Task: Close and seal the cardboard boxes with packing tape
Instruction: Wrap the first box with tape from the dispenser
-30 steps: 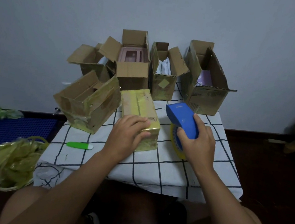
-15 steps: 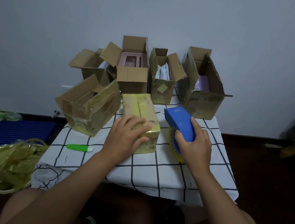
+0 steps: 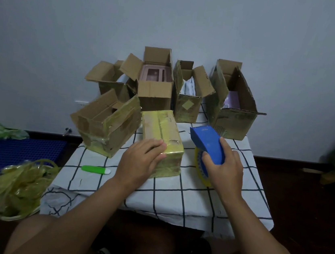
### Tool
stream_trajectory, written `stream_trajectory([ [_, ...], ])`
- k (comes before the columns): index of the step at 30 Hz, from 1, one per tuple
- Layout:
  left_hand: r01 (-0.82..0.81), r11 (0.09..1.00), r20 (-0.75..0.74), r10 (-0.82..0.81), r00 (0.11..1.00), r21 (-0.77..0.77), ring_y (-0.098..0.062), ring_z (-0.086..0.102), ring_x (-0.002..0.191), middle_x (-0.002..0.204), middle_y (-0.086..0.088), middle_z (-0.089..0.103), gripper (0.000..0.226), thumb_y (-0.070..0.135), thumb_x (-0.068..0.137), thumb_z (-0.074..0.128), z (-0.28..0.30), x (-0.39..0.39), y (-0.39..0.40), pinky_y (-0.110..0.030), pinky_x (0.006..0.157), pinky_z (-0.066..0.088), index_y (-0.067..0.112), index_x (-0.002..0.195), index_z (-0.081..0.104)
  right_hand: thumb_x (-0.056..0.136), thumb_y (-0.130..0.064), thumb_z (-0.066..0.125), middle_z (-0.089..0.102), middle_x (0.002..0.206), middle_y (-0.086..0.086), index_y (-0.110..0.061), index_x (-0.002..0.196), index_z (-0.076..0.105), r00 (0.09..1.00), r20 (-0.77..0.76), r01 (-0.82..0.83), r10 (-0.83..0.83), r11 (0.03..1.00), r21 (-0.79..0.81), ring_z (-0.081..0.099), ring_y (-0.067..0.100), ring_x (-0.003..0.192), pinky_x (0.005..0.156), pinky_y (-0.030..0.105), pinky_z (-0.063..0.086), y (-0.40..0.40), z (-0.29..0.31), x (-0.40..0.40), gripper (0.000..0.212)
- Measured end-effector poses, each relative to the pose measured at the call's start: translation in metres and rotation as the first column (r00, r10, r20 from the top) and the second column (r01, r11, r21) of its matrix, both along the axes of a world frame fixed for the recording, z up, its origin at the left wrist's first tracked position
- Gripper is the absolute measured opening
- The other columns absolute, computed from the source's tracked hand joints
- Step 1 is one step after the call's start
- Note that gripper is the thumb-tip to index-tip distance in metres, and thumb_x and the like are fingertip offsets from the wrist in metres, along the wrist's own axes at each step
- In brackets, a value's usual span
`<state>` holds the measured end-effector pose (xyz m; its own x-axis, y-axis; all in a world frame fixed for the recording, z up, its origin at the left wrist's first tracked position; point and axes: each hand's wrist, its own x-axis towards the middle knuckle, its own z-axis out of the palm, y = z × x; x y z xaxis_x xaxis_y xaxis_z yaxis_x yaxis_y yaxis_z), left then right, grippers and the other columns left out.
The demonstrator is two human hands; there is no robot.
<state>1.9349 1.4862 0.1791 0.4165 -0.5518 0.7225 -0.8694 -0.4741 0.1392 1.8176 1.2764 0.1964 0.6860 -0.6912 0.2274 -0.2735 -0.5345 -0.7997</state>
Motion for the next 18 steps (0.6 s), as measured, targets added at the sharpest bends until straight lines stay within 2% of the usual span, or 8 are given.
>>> stream_trajectory([
  [6,0.029,1.0,-0.087,-0.028,0.996,0.01,-0.022,0.059,0.113,0.118,-0.004,0.068,0.036,0.035,0.095,0.054,-0.004,0.004,0.004,-0.04,0.095,0.049,0.011,0.117,0.07,0.088,-0.042,0.066,0.047,0.11,-0.001,-0.032,0.149,0.04,1.0,-0.003,0.005,-0.005,1.0,-0.01,0.047,0.014,0.093,0.078,0.03,0.038,-0.001,-0.001,0.002,0.067],
  [13,0.04,0.997,-0.138,-0.049,0.989,-0.07,-0.022,0.058,0.117,0.12,-0.006,0.068,0.034,0.029,0.096,0.054,-0.004,-0.003,0.001,-0.026,0.109,0.036,0.009,0.118,0.07,0.088,-0.042,0.067,0.048,0.11,-0.001,-0.031,0.148,0.041,1.0,0.003,0.012,-0.012,1.0,-0.021,0.046,0.014,0.093,0.077,0.029,0.037,-0.001,-0.002,0.002,0.067],
  [18,0.017,0.999,-0.186,-0.022,0.982,-0.027,-0.02,0.054,0.121,0.123,-0.008,0.066,0.041,0.034,0.093,0.055,-0.003,-0.006,0.003,-0.017,0.112,0.025,0.01,0.124,0.064,0.088,-0.042,0.066,0.048,0.111,-0.001,-0.031,0.149,0.041,1.0,0.006,0.016,-0.015,0.999,-0.03,0.046,0.013,0.093,0.078,0.029,0.036,-0.001,-0.003,0.002,0.066],
])
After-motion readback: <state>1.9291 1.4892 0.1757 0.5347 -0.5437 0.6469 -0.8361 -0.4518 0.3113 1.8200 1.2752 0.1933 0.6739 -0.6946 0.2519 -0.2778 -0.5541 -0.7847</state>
